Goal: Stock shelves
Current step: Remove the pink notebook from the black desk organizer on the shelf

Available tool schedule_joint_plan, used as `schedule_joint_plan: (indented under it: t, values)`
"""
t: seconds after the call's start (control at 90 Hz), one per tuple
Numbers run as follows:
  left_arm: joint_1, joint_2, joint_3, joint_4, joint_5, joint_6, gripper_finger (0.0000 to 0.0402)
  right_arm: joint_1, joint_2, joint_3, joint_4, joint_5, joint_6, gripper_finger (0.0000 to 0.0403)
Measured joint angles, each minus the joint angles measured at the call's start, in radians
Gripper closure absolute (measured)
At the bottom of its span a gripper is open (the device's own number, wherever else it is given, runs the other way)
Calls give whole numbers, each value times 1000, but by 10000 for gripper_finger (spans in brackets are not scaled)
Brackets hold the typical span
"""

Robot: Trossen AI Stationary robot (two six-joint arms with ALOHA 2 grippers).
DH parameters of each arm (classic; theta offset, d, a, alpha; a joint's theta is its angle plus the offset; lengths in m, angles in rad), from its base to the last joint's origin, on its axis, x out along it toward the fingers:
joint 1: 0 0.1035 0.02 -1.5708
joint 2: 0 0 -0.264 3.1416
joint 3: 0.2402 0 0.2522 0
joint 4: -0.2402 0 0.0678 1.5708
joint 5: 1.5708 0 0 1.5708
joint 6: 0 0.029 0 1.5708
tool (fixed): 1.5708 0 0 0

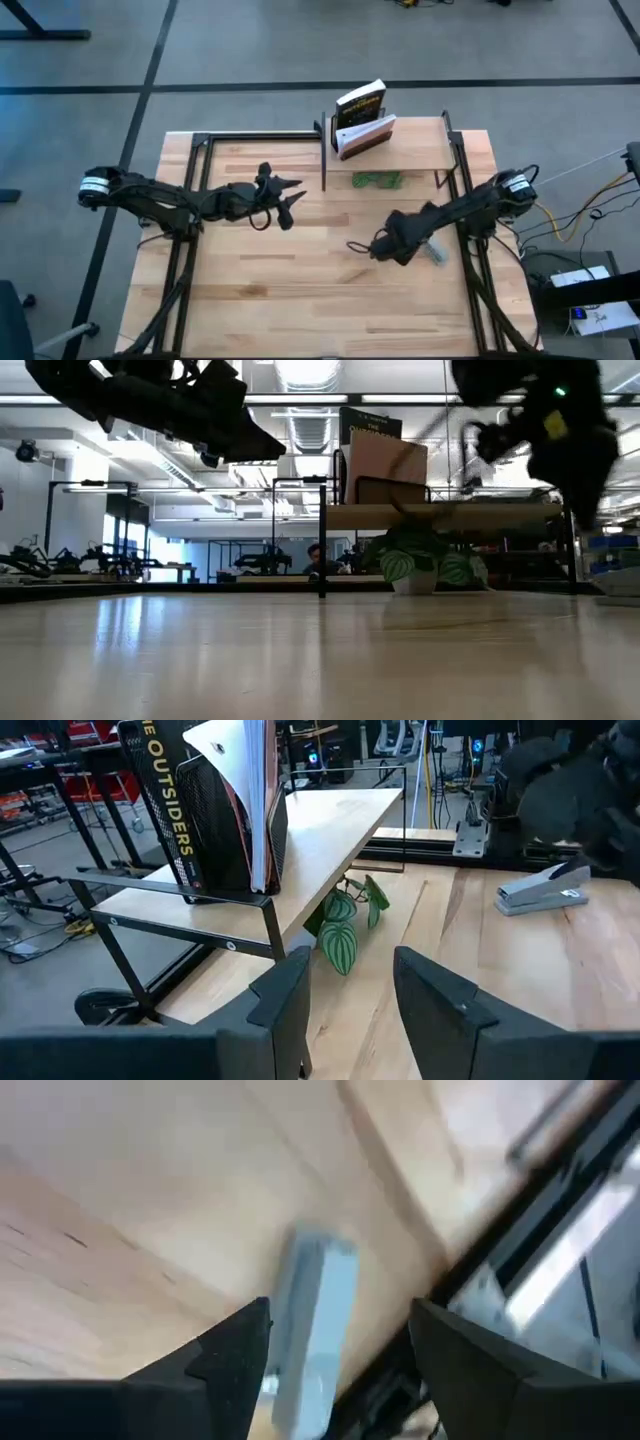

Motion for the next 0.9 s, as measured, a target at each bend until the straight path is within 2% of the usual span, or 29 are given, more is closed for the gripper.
schedule_joint_plan:
  t: [0.267, 0.411, 0.544, 0.644, 0.9]
  values:
    - [0, 0, 0, 0, 0, 0, 274, -52, 0, 210, 13, 232, -147, 210]
    - [0, 0, 0, 4, 0, 0, 274, -76, 0, 302, 26, 286, -195, 216]
    - [0, 6, 0, 15, 10, 0, 274, -92, -1, 348, 57, 289, -251, 220]
    - [0, 27, 0, 51, 11, 0, 274, -96, -1, 351, 135, 308, -327, 218]
    - [0, 141, 0, 273, 10, -39, 274, -96, 7, 350, 422, 552, -633, 220]
